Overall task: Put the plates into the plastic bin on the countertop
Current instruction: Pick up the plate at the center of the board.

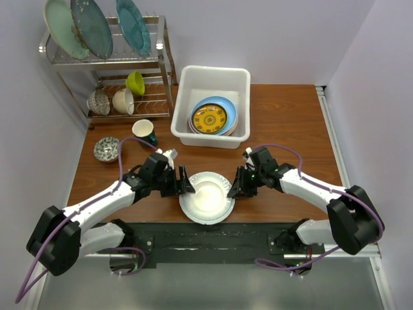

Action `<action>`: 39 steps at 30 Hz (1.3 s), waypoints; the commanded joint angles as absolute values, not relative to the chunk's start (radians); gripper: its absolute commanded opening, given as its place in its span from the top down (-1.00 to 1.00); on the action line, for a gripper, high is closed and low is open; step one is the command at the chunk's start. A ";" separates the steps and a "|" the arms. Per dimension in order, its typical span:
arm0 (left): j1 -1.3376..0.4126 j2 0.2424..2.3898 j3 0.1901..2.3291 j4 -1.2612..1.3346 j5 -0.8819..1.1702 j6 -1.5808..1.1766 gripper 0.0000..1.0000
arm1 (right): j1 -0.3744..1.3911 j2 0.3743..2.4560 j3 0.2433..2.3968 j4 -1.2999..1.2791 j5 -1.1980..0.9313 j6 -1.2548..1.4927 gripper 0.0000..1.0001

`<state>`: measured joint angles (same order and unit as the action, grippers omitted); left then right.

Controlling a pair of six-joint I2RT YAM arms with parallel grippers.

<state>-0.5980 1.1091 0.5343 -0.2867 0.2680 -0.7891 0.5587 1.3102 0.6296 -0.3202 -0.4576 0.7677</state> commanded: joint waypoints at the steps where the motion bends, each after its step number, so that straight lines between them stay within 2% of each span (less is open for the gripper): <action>1: -0.606 1.094 0.541 -0.242 0.290 -0.781 -0.51 | 0.568 1.321 0.611 -0.293 -0.457 0.772 0.41; 10: -0.606 1.060 0.561 -0.279 0.258 -0.782 -0.50 | 0.572 1.330 0.595 -0.282 -0.454 0.770 0.41; 30: -0.626 1.126 0.476 -0.117 0.327 -0.838 -0.46 | 0.584 1.367 0.569 -0.227 -0.465 0.779 0.41; 39: -0.632 1.097 0.529 -0.216 0.273 -0.813 -0.41 | 0.603 1.390 0.574 -0.167 -0.492 0.798 0.41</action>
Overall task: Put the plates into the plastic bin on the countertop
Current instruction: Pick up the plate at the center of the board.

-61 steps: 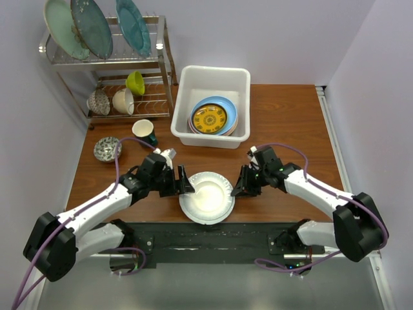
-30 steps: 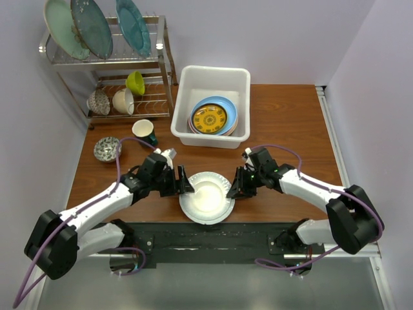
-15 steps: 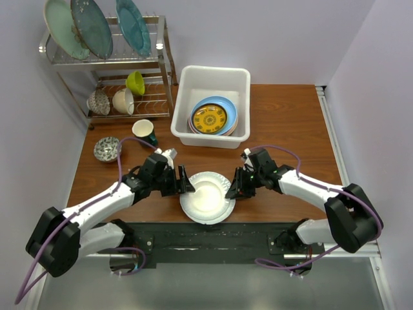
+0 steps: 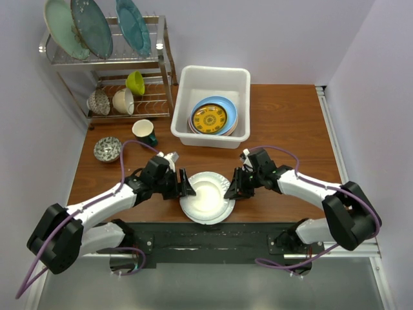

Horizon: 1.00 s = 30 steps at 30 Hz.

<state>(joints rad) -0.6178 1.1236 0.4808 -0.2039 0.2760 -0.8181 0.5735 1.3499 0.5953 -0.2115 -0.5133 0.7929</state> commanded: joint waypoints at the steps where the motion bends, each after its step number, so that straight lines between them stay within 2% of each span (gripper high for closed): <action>1: -0.632 1.094 0.540 -0.231 0.262 -0.807 -0.41 | 0.609 1.397 0.575 -0.163 -0.497 0.799 0.42; 9: -0.634 1.037 0.564 -0.339 0.176 -0.802 -0.33 | 0.643 1.416 0.603 -0.137 -0.495 0.813 0.41; 13: -0.632 1.008 0.583 -0.392 0.118 -0.811 -0.20 | 0.649 1.422 0.604 -0.130 -0.499 0.813 0.41; 17: -0.630 0.976 0.606 -0.426 0.075 -0.813 -0.16 | 0.653 1.424 0.600 -0.126 -0.499 0.813 0.41; 30: -0.630 1.031 0.594 -0.382 0.155 -0.787 -0.13 | 0.661 1.430 0.606 -0.115 -0.502 0.815 0.41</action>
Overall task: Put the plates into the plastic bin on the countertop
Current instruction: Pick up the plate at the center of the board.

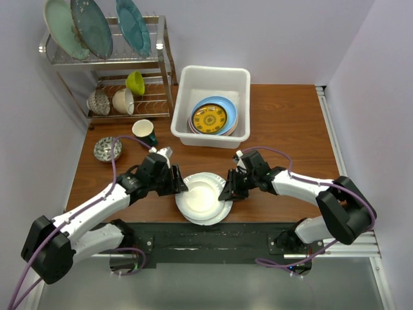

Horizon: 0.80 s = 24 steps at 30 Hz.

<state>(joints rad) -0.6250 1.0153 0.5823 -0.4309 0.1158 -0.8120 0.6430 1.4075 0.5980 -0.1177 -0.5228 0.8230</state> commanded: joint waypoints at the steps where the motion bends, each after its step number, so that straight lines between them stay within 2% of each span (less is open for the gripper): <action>1: -0.632 1.037 0.589 -0.358 0.175 -0.785 -0.11 | 0.661 1.433 0.606 -0.114 -0.505 0.815 0.41; 5: -0.630 1.032 0.552 -0.272 0.238 -0.808 0.09 | 0.663 1.439 0.607 -0.110 -0.506 0.813 0.41; 14: -0.630 0.983 0.506 -0.150 0.325 -0.822 0.13 | 0.667 1.447 0.603 -0.098 -0.511 0.811 0.41; 17: -0.632 0.982 0.480 -0.098 0.365 -0.827 0.30 | 0.667 1.451 0.603 -0.092 -0.512 0.811 0.40; 18: -0.632 0.979 0.476 -0.068 0.386 -0.828 0.50 | 0.669 1.453 0.604 -0.091 -0.512 0.811 0.41; 21: -0.630 0.988 0.465 -0.034 0.422 -0.828 0.87 | 0.669 1.453 0.604 -0.087 -0.512 0.813 0.40; 22: -0.630 0.989 0.466 -0.038 0.422 -0.824 0.96 | 0.670 1.454 0.606 -0.087 -0.512 0.813 0.40; 24: -0.632 0.989 0.468 -0.055 0.416 -0.818 1.00 | 0.669 1.457 0.606 -0.086 -0.512 0.811 0.40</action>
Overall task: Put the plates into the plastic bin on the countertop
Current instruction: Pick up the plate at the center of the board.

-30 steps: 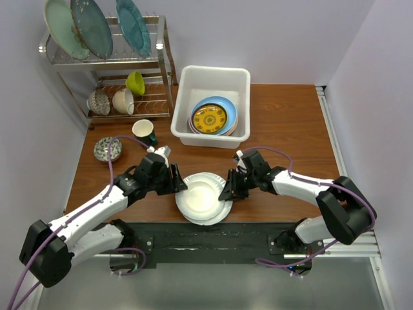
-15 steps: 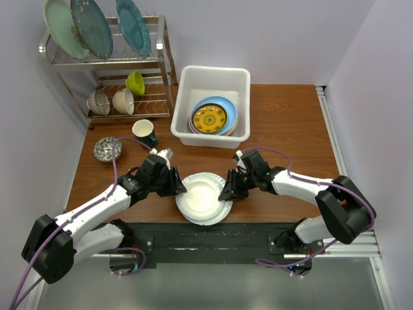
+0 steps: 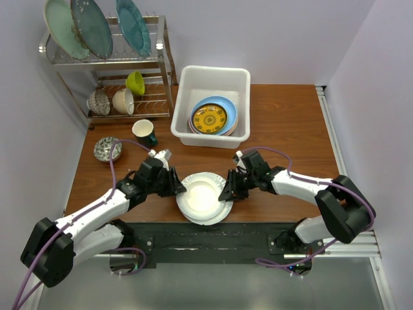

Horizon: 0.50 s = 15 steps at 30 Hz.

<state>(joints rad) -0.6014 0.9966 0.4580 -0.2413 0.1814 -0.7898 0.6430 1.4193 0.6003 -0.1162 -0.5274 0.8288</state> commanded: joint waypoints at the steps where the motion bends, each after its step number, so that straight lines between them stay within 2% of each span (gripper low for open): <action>1: -0.630 0.989 0.472 -0.063 0.408 -0.818 1.00 | 0.670 1.457 0.607 -0.086 -0.512 0.811 0.40; 15: -0.630 0.910 0.561 -0.256 0.296 -0.759 1.00 | 0.670 1.447 0.598 -0.078 -0.508 0.811 0.39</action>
<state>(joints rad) -0.6041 0.9241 0.4831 -0.2852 0.1913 -0.7753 0.6533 1.4364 0.5995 -0.1173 -0.5152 0.8253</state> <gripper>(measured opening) 0.300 0.308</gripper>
